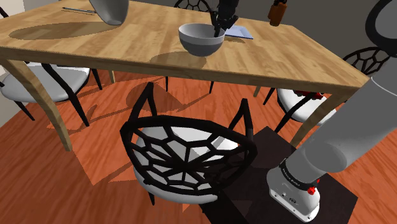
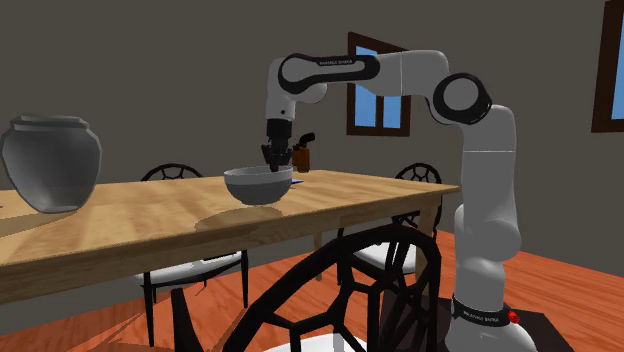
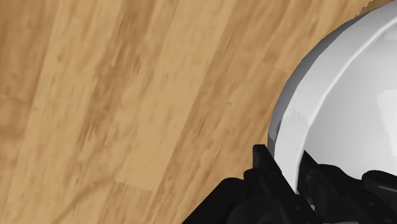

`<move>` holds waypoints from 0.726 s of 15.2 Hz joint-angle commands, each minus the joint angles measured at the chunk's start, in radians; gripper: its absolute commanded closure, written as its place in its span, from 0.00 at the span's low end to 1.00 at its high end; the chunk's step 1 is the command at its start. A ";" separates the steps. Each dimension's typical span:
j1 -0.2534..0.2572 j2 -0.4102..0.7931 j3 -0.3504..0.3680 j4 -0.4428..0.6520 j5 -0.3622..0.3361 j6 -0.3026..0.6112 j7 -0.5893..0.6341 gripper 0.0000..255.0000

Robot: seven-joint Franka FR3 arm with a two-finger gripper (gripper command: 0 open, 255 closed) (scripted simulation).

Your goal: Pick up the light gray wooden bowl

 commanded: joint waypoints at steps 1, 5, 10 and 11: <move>0.000 0.005 0.000 0.036 0.000 -0.030 0.003 1.00; -0.001 0.022 -0.001 0.112 0.001 -0.089 0.009 1.00; -0.002 0.051 -0.002 0.218 0.002 -0.166 0.016 1.00; -0.002 0.051 -0.002 0.221 0.003 -0.168 0.016 1.00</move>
